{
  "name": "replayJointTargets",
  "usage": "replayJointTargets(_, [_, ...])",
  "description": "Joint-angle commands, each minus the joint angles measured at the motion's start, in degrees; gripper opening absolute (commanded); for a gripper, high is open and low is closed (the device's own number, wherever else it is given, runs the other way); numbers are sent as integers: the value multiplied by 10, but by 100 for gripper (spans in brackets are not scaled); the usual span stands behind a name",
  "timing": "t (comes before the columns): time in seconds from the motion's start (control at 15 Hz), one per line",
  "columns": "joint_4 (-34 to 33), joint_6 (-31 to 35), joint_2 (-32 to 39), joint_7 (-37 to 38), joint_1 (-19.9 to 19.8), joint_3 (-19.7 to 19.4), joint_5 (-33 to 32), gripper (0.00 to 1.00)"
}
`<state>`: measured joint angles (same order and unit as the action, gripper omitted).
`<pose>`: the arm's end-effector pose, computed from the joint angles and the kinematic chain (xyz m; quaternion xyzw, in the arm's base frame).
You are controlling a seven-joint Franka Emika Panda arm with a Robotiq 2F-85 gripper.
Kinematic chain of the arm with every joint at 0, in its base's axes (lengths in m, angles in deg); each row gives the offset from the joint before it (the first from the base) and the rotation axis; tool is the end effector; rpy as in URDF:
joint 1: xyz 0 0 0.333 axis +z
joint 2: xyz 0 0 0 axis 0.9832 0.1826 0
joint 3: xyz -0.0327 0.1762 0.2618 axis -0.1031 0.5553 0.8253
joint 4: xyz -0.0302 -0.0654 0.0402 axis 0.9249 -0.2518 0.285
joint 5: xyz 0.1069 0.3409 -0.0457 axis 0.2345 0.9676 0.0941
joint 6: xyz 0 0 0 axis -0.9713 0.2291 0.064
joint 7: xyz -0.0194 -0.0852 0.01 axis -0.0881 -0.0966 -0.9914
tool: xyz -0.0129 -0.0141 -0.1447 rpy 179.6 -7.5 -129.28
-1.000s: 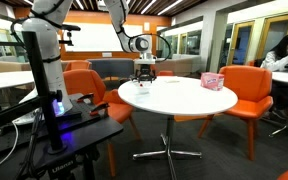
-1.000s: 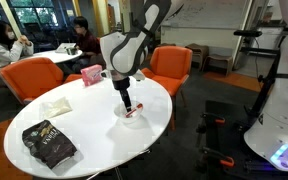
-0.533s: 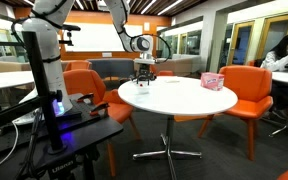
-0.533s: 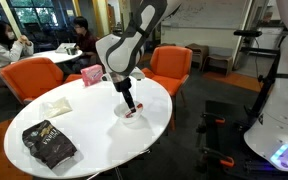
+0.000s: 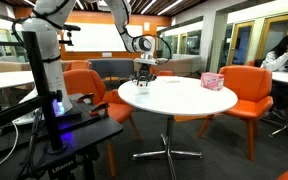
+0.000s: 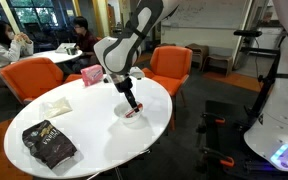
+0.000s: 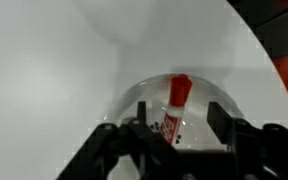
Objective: Move the red marker to the right
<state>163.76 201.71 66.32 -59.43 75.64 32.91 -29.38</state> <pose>0.5573 -0.0233 0.1680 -0.9327 -0.3213 0.1636 0.0030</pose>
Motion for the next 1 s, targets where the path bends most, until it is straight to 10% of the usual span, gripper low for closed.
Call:
replayJointTargets(0.0, [-22, -22, 15, 26, 4, -3, -18, 42])
replayJointTargets(0.33, [-30, -24, 24, 27, 2, 0, -23, 2])
replayJointTargets(0.93, [13, 3, -26, 0, -7, 8, -28, 5])
